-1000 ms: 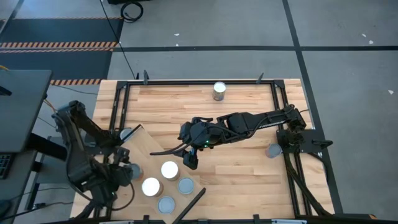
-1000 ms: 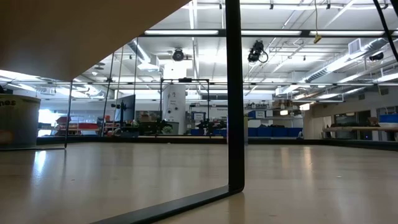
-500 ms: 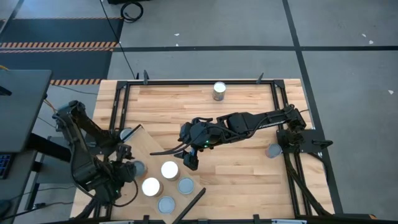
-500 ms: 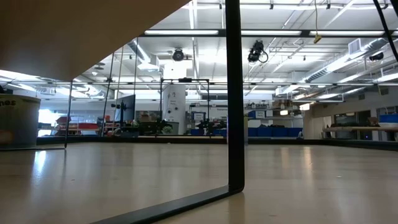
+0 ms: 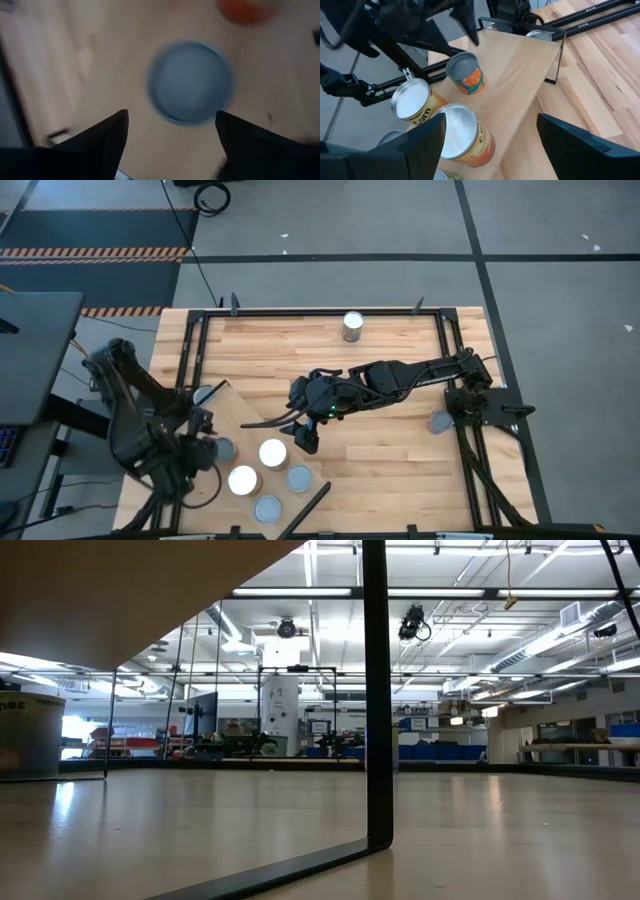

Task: Pick and place cans onto a shelf
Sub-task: Put the canned oranges on the shelf, then put the canned mix fruits on the shelf

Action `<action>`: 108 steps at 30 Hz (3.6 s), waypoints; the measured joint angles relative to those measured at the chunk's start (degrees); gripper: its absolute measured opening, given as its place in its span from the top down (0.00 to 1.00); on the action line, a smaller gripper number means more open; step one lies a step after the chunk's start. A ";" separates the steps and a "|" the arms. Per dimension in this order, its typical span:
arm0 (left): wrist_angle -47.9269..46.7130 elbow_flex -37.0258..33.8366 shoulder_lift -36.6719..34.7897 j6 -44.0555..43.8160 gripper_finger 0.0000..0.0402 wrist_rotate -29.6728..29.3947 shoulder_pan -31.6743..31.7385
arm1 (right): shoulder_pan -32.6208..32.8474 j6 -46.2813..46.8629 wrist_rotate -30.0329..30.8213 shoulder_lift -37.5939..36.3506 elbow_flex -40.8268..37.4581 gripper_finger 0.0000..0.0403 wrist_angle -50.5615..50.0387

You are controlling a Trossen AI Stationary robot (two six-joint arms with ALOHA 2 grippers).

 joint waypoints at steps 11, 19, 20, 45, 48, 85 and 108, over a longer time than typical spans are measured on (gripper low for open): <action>0.84 -5.30 -4.07 1.37 0.46 -2.47 16.29 | 0.00 1.28 -0.04 0.00 0.00 0.21 0.00; 5.45 -9.68 -4.10 4.08 0.75 5.52 21.27 | 0.00 2.51 -0.33 0.00 0.00 0.21 -0.13; 6.15 -9.68 -4.10 4.12 0.77 6.33 21.25 | 0.00 2.51 -0.33 0.00 0.00 0.21 -0.23; 9.19 -9.70 -4.10 5.57 0.82 16.01 21.25 | -1.05 2.05 -1.18 0.00 0.00 0.21 -0.46; 9.21 -9.70 -4.10 5.55 0.82 17.27 21.25 | -1.05 2.05 -1.18 0.00 0.00 0.21 -0.46; 23.81 -6.29 -15.99 -3.75 0.82 6.84 14.94 | 1.05 11.87 -0.07 -0.35 0.00 0.21 -30.77; 31.42 -6.34 -17.21 -2.80 0.82 -14.02 6.67 | 3.70 54.96 -4.44 -39.19 -55.30 0.01 -36.46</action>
